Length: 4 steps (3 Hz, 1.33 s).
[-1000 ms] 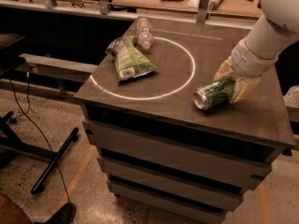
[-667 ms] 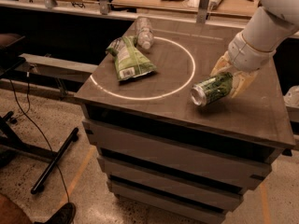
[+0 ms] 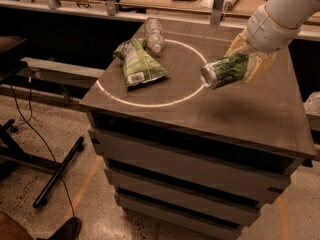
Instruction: Place green can upright
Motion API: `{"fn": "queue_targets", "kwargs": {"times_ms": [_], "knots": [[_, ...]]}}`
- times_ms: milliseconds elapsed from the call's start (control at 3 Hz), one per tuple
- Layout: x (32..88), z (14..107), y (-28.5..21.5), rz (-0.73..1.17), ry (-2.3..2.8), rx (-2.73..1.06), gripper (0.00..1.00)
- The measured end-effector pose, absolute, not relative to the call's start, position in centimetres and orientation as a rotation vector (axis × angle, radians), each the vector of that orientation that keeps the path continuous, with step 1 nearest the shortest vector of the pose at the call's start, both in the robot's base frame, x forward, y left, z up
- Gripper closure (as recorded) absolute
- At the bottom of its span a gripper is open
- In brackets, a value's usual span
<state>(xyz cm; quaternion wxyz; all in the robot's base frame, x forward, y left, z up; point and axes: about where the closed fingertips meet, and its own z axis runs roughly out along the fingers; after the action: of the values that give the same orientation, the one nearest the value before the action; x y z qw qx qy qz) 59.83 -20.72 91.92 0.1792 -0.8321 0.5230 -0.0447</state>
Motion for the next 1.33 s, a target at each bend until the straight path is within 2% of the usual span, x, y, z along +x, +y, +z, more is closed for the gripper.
{"fn": "queue_targets", "kwargs": {"times_ms": [667, 1333], "knots": [[60.4, 92.1, -20.8, -0.182, 1.403, -2.352, 1.00], [58.3, 93.3, -21.4, -0.485, 1.019, -2.352, 1.00]]}}
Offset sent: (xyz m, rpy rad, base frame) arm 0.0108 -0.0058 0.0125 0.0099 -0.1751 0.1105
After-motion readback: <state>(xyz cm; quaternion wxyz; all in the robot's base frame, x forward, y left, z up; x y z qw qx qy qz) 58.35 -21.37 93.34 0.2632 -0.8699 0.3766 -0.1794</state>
